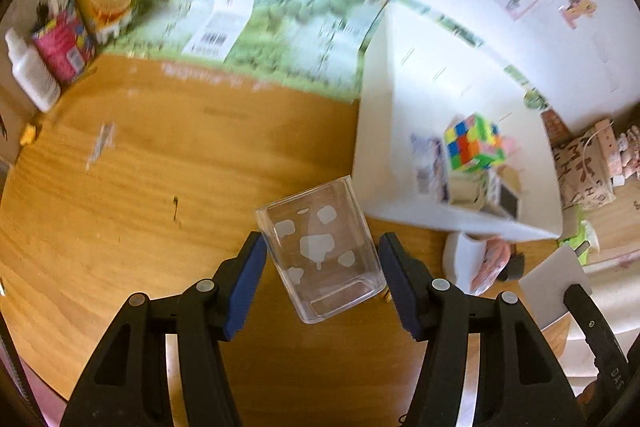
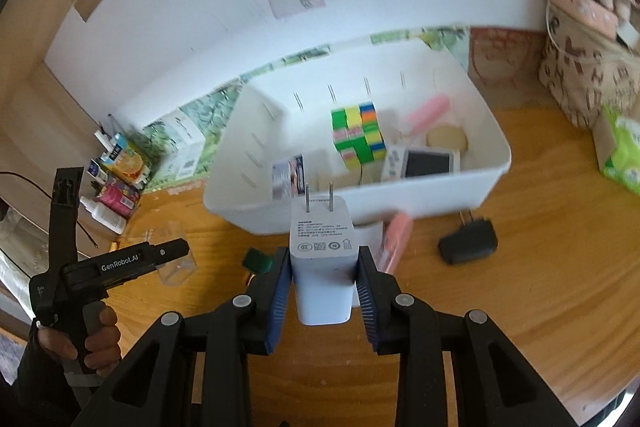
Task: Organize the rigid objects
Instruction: 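Carry the clear box over the bin with the left tool while the right tool carries the charger, then release the clear box into the bin with the left tool while the right tool drops the charger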
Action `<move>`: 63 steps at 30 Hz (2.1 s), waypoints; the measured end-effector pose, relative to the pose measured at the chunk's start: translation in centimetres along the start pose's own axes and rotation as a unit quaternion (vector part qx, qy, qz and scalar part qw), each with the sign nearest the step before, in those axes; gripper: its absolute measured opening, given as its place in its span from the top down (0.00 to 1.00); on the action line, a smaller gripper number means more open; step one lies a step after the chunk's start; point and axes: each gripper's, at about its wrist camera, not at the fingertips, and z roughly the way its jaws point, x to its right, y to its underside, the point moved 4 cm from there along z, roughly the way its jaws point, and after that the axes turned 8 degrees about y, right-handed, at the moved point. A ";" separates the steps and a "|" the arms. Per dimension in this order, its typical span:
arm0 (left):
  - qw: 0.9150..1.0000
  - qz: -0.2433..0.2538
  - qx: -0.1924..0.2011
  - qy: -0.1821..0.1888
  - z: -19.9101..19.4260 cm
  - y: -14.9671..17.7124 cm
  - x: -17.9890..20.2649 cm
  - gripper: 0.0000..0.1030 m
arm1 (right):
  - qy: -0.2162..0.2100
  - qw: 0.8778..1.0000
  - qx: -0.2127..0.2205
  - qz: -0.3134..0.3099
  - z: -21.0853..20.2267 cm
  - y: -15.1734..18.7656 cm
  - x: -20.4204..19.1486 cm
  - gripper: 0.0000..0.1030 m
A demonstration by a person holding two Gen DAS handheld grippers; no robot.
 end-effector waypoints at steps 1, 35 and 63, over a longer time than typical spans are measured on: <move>1.000 0.000 0.007 0.003 -0.2 -0.4 0.5 0.40 | -0.001 1.000 0.003 -0.005 -0.1 -0.4 0.1 0.69; 0.992 0.068 0.107 0.000 2.0 -4.5 12.1 0.39 | 0.003 0.992 0.073 -0.100 2.8 -9.2 6.4 0.70; 0.989 0.072 0.122 -0.032 -1.6 -1.1 15.1 0.24 | -0.032 0.989 0.106 -0.094 0.3 -9.2 8.8 0.39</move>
